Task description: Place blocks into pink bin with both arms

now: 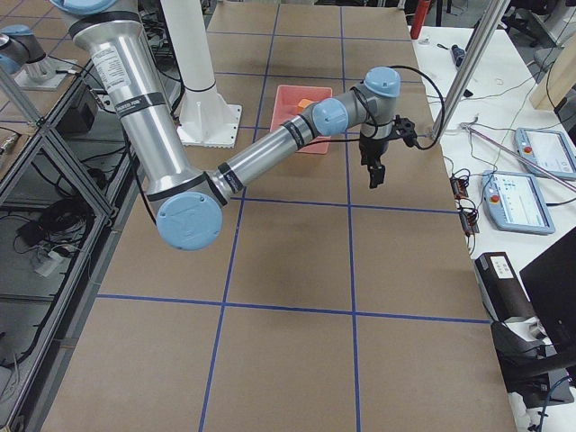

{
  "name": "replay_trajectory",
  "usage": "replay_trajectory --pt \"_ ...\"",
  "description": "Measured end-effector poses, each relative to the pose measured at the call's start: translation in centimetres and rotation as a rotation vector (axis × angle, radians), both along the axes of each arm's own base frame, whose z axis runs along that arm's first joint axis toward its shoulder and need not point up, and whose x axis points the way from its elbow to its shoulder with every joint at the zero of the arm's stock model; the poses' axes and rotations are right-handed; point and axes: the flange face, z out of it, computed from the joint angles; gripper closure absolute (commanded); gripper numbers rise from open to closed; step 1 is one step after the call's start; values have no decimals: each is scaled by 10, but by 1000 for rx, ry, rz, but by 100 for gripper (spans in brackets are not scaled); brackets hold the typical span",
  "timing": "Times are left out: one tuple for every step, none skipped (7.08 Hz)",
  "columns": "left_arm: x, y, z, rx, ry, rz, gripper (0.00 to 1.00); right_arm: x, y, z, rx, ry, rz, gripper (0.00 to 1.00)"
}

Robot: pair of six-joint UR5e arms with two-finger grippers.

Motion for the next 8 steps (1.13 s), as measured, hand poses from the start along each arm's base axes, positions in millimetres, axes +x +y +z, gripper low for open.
replay_trajectory --pt "0 2 -8 -42 0 4 0 34 7 47 -12 14 -30 0" --pt "1 6 -22 -79 -2 8 0 70 20 97 -37 28 -47 0" --pt "1 11 -35 -102 -6 9 0 104 38 139 -60 32 -51 0" --pt "1 15 -42 -113 -7 6 0 133 57 171 -85 30 -41 0" --pt "1 15 -45 -116 -5 2 0 153 82 201 -124 30 -25 0" --pt "0 14 -49 -108 -4 0 0 169 108 229 -168 30 -1 0" --pt "0 13 -52 -99 -3 1 0 184 131 248 -182 28 29 0" --pt "1 11 -56 -73 -3 5 0 192 151 265 -167 28 51 0"
